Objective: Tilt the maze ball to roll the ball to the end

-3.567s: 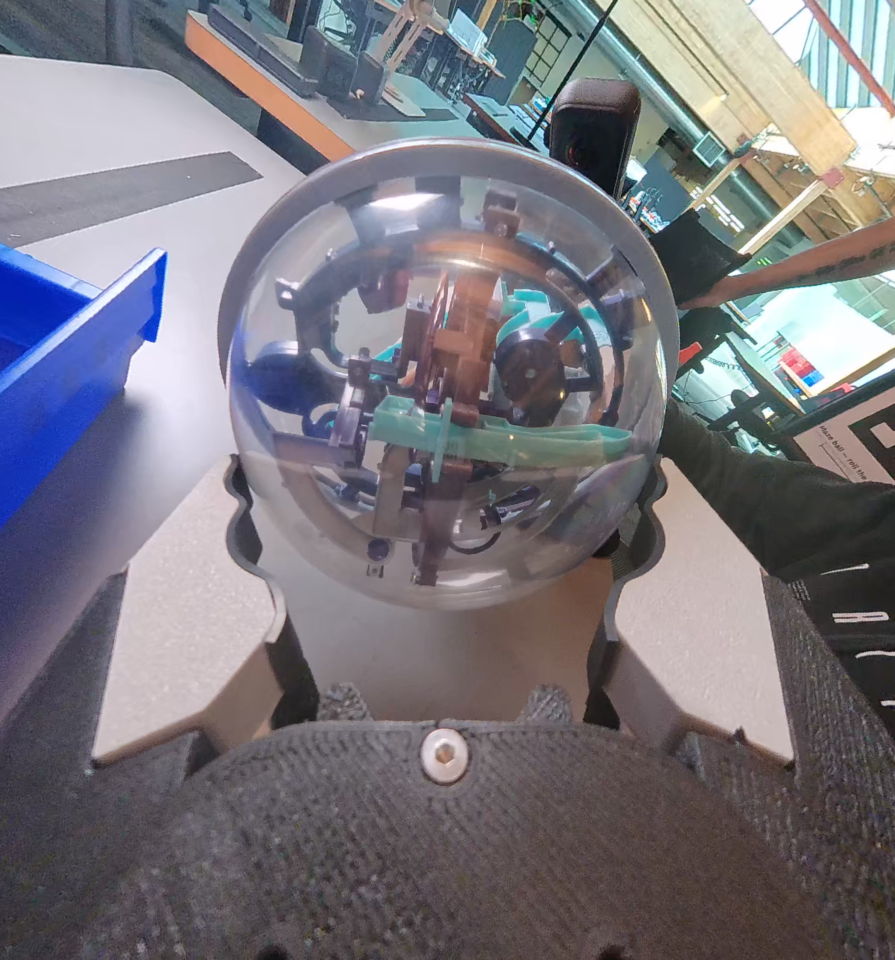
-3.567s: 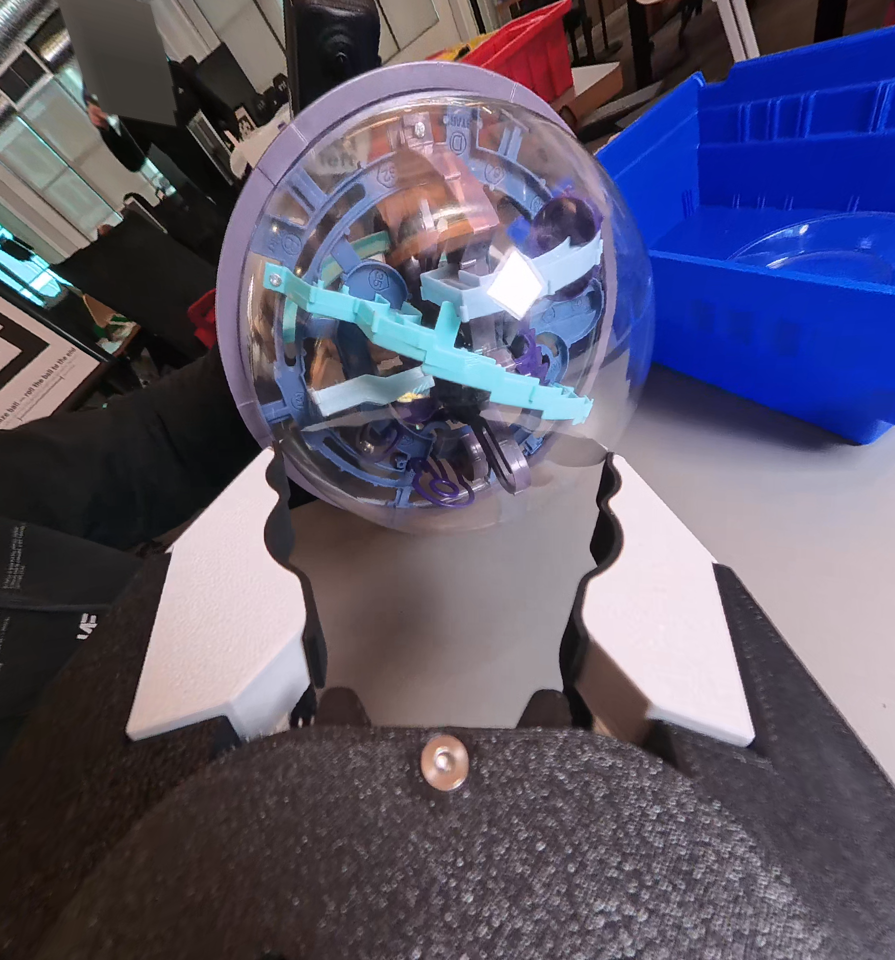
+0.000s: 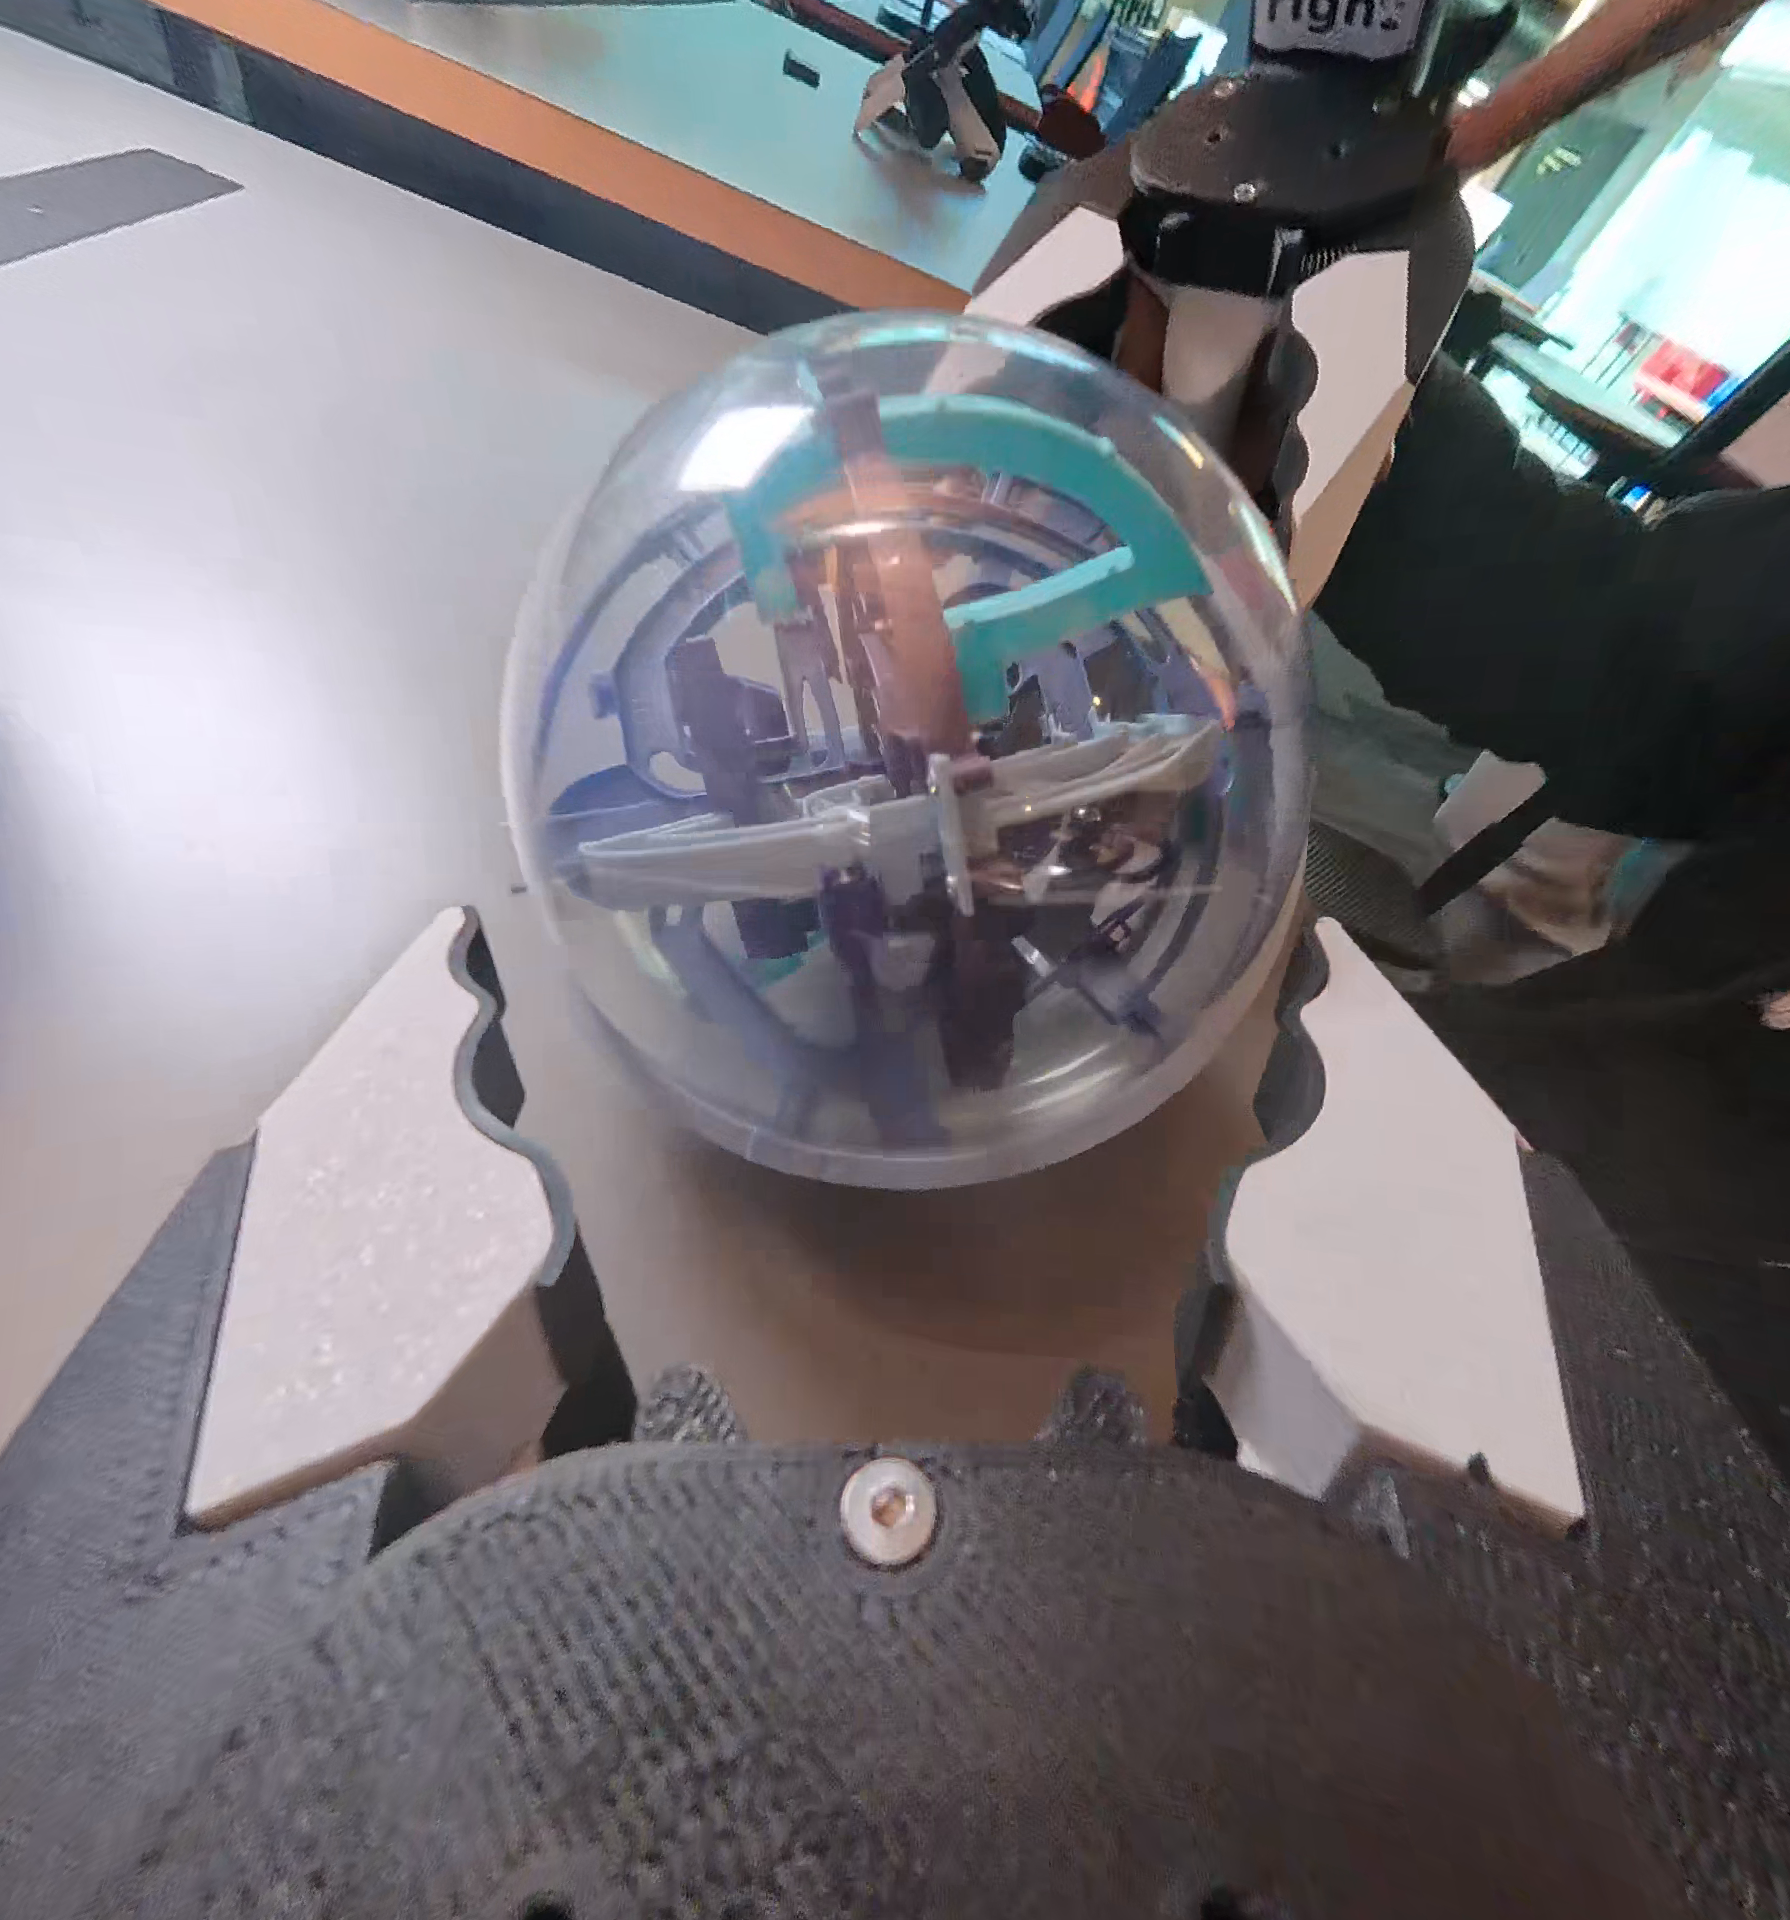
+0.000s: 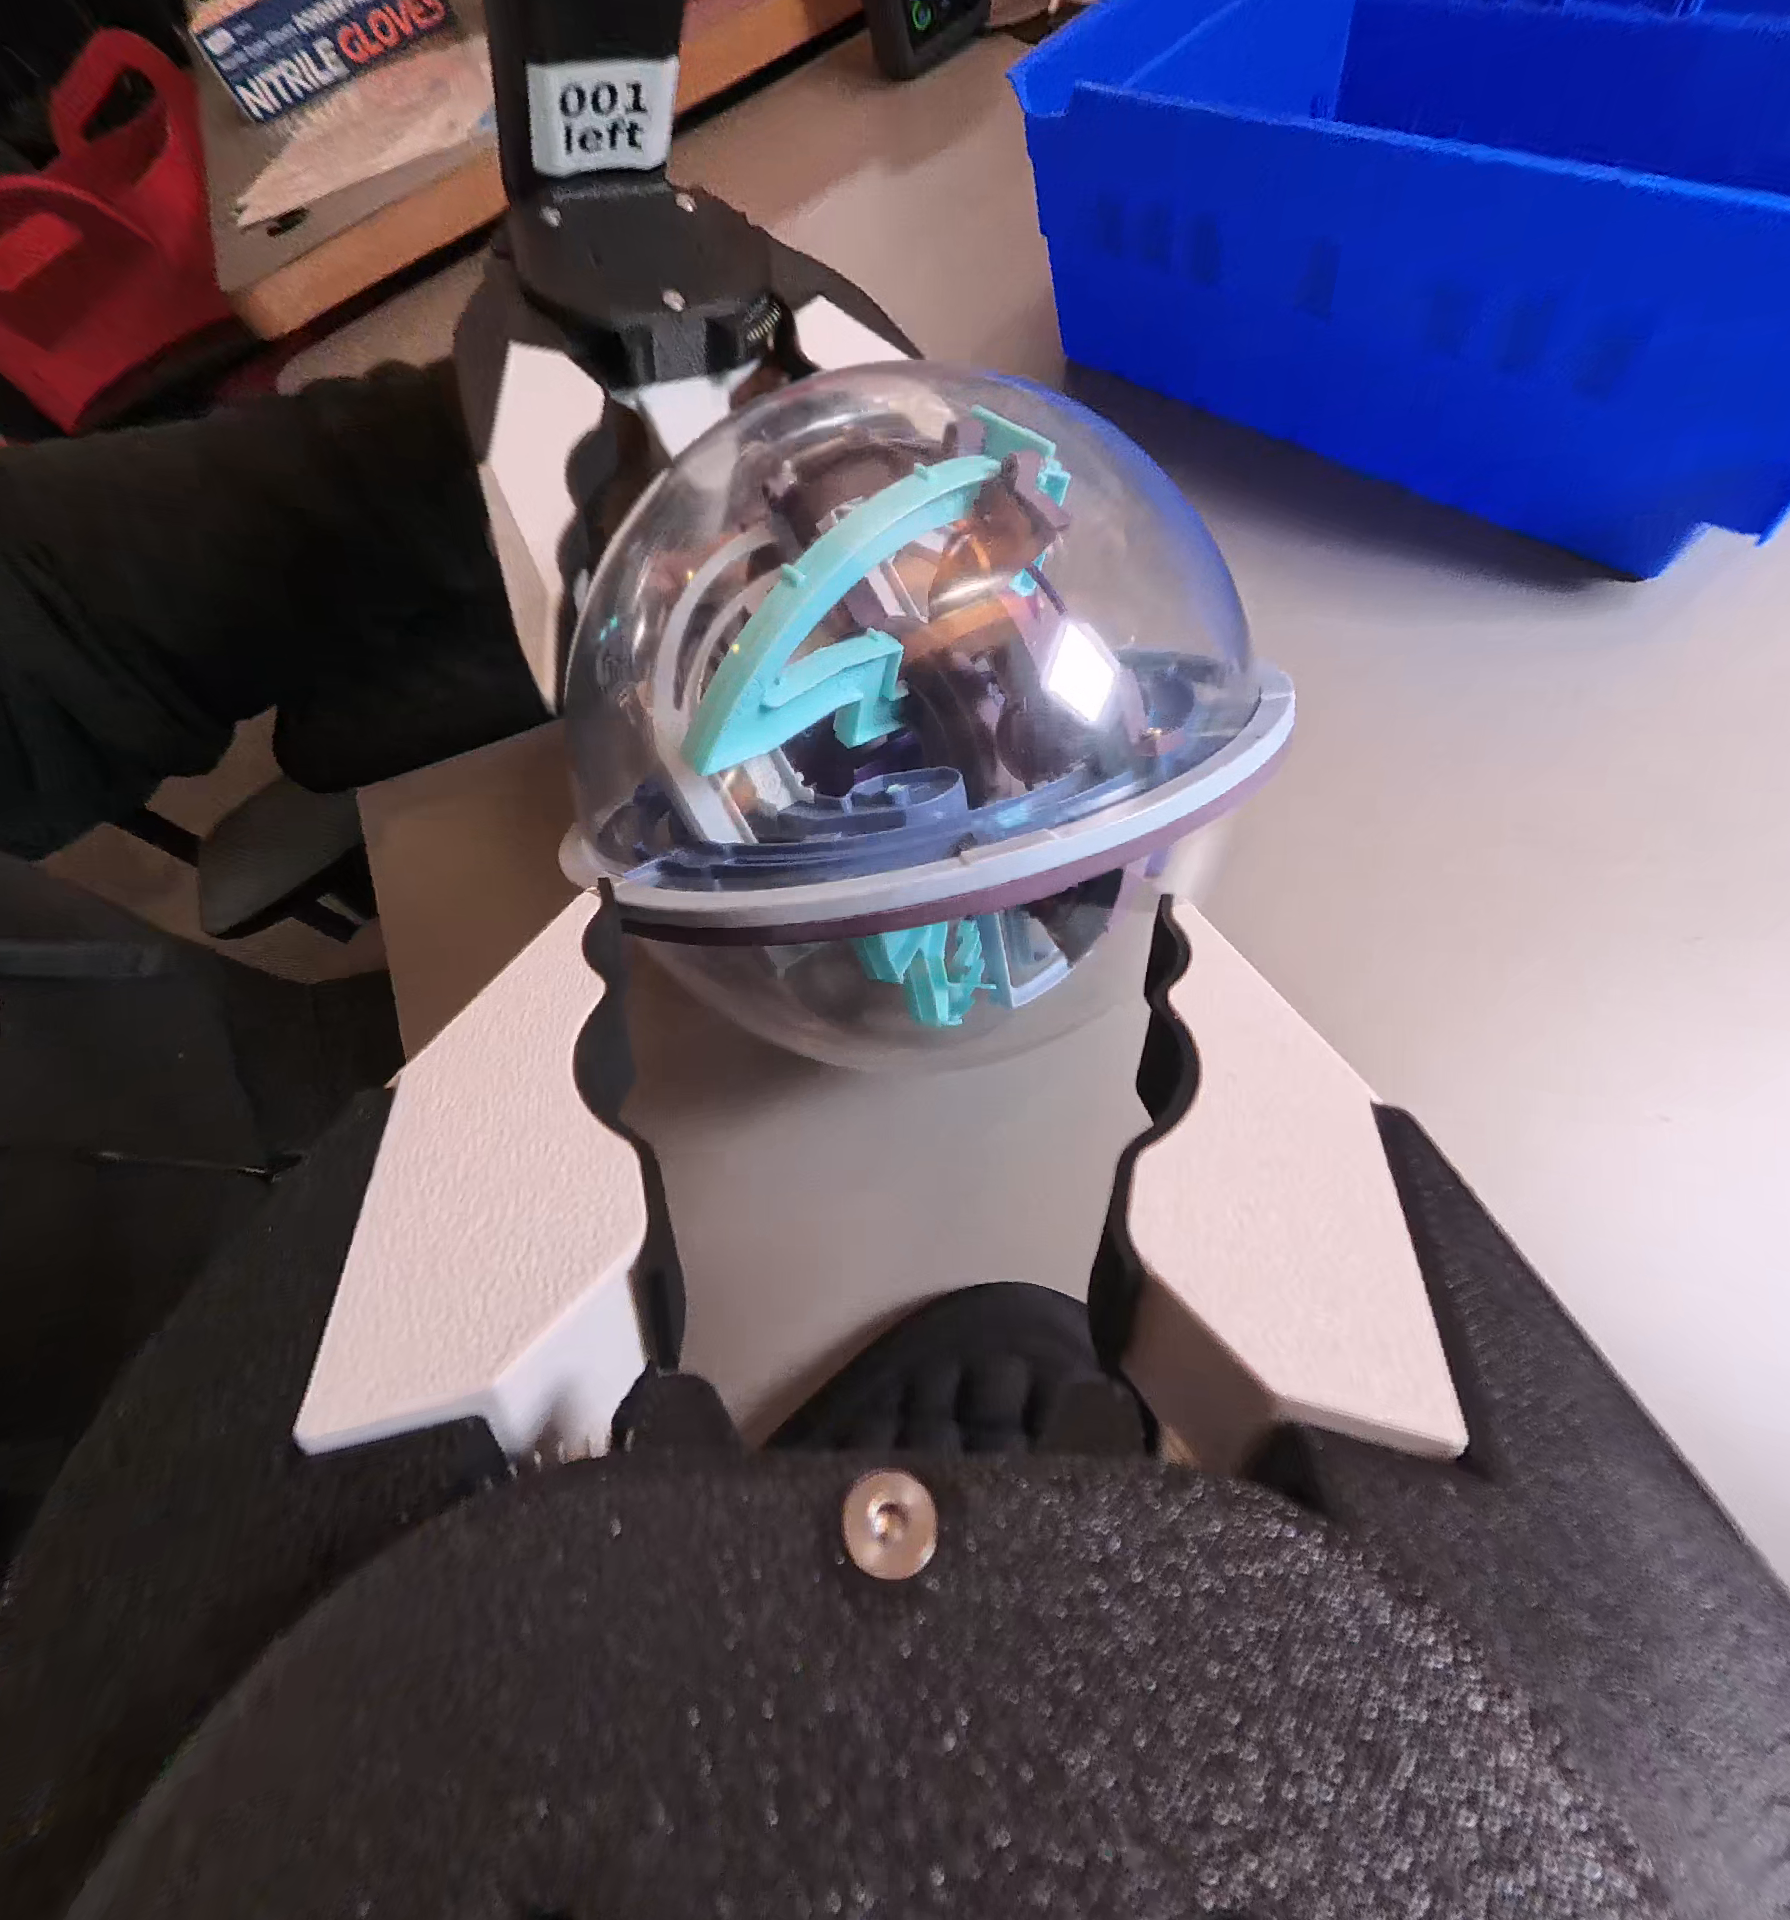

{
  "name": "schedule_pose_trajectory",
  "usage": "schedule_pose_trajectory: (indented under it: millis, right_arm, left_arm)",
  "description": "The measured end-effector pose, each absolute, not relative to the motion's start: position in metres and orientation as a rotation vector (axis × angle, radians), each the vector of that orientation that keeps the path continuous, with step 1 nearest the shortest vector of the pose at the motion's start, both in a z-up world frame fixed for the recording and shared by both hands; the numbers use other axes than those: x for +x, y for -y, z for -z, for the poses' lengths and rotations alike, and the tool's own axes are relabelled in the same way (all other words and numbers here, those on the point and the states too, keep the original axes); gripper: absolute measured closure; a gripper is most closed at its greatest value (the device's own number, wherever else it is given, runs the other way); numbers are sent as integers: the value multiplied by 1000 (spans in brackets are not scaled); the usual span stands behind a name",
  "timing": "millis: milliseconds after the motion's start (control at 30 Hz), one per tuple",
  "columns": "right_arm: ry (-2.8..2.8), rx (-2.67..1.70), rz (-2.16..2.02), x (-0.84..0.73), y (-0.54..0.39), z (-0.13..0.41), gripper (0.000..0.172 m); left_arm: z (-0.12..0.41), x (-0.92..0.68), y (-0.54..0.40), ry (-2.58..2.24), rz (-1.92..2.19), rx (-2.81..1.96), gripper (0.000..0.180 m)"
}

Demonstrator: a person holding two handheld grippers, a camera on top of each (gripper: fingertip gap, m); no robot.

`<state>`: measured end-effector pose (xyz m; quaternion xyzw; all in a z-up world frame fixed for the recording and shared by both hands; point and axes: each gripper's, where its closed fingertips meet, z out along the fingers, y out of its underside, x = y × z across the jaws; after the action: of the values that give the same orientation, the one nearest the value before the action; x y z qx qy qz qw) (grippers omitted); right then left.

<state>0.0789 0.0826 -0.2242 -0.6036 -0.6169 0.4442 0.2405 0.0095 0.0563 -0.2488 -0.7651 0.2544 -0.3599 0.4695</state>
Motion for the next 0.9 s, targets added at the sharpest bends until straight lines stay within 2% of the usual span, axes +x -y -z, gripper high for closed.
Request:
schedule_pose_trajectory:
  millis: [433, 900]
  right_arm:
    - [1518, -1602, -1549, 87, -103, 239, 70]
    - [1680, -1377, -1137, 102, -105, 232, 54]
  left_arm:
    - [242, 23, -73, -564, 828, -1889, 41]
    - [219, 36, -91, -574, 794, -1885, 50]
